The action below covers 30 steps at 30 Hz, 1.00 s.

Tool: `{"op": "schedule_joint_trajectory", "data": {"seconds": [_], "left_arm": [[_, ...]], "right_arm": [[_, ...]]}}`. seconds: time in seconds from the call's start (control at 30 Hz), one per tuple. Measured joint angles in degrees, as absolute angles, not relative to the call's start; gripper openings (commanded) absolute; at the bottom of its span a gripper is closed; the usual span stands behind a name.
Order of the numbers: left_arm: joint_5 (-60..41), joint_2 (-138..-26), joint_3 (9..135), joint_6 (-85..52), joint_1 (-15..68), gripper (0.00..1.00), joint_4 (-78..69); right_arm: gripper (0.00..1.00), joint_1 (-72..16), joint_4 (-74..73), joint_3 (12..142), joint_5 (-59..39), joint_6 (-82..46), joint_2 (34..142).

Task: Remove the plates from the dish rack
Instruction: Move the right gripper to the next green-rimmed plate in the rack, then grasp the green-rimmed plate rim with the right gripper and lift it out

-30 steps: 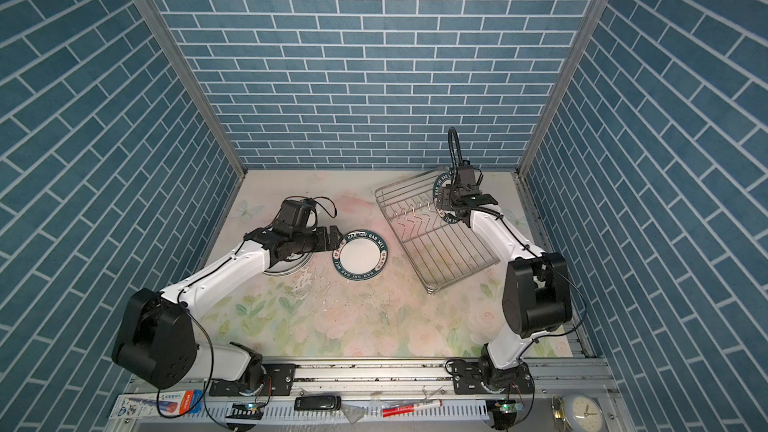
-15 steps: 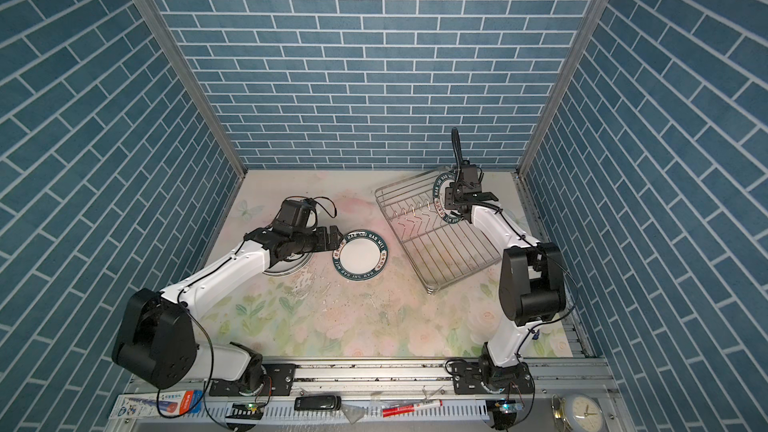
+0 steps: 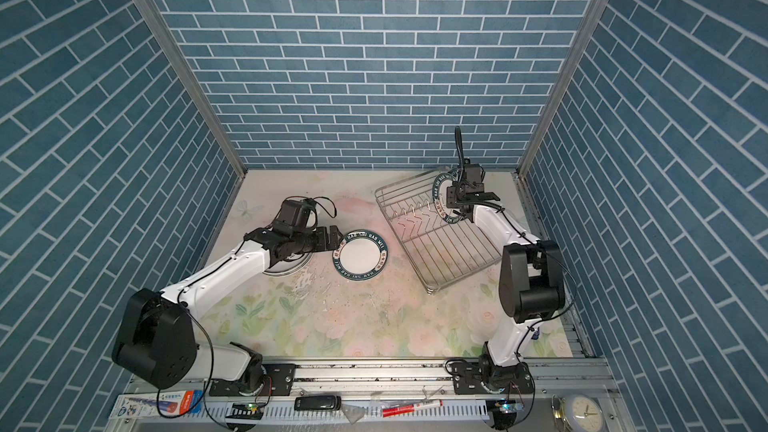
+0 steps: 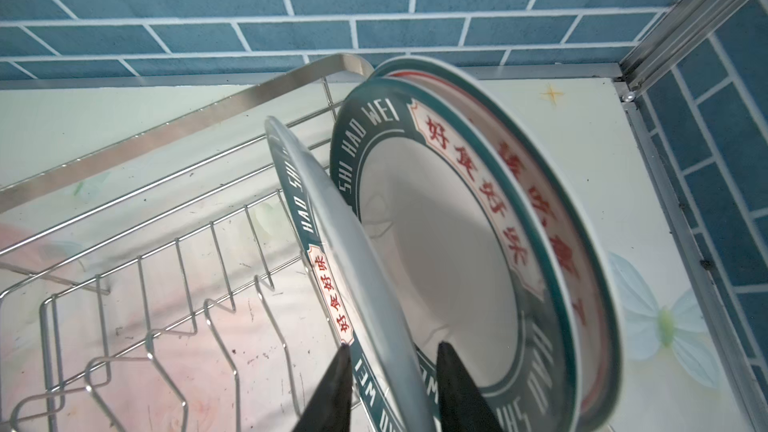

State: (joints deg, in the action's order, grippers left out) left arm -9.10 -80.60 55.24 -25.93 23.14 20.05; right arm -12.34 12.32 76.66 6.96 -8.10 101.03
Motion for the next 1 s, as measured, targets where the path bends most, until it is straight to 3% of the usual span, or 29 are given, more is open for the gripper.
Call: {"op": "schedule_joint_trajectory", "data": {"seconds": [0.3, 1.0], "left_arm": [[-9.2, -80.6, 55.2, -25.9, 23.1, 0.99, 20.3], [-9.2, -81.1, 55.4, -26.1, 23.1, 0.99, 21.2]], "right_arm": [[0.22, -11.9, 11.5, 76.7, 5.7, -7.1, 103.2], [0.08, -11.6, 10.0, 76.6, 3.1, -0.4, 103.3]]}}
